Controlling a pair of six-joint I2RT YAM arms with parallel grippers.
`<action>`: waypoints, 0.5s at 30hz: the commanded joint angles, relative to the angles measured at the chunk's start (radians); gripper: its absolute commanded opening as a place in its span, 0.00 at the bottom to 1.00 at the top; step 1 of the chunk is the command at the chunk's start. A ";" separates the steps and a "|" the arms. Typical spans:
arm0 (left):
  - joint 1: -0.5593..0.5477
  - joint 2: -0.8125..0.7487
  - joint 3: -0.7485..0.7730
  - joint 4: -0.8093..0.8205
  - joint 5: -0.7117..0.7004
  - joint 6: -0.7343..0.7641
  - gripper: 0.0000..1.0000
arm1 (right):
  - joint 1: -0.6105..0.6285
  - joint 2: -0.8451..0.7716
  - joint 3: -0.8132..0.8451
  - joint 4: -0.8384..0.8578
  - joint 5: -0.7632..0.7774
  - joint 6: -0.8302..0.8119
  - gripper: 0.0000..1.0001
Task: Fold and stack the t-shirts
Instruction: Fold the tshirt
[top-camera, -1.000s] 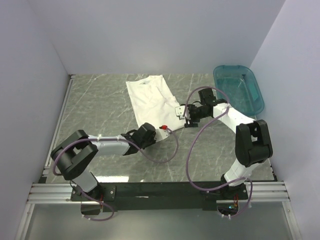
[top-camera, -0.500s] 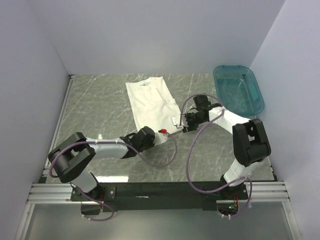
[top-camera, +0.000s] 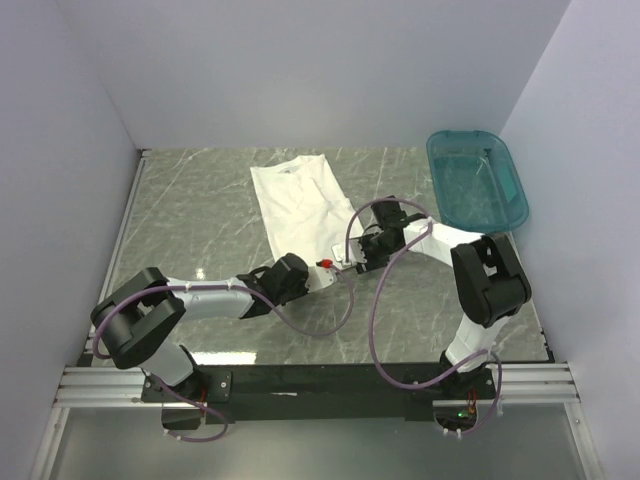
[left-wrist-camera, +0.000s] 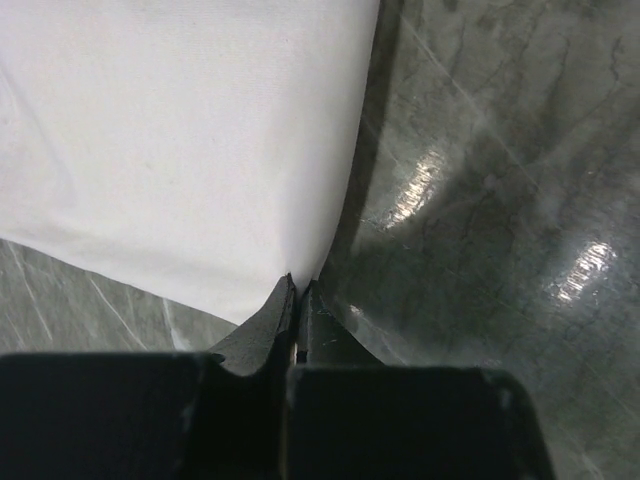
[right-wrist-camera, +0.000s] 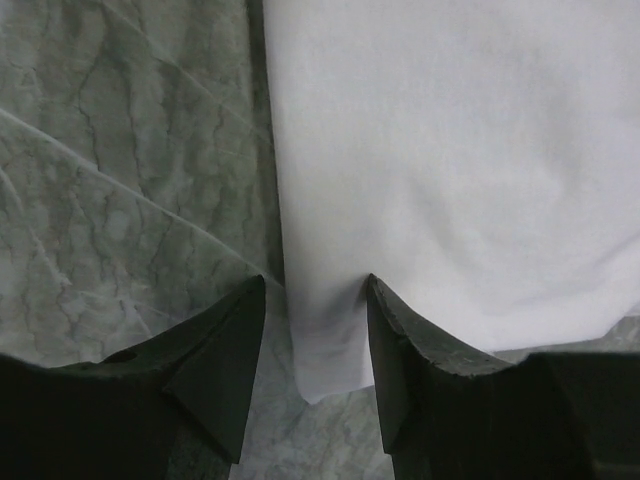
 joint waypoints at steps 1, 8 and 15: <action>-0.010 -0.035 -0.019 0.011 0.041 0.002 0.00 | 0.023 0.013 0.016 0.026 0.062 0.021 0.53; -0.010 -0.058 -0.031 0.020 0.059 0.006 0.01 | 0.043 0.011 -0.030 0.076 0.150 0.056 0.52; -0.010 -0.069 -0.037 0.023 0.076 0.004 0.00 | 0.046 0.025 -0.007 0.037 0.137 0.092 0.00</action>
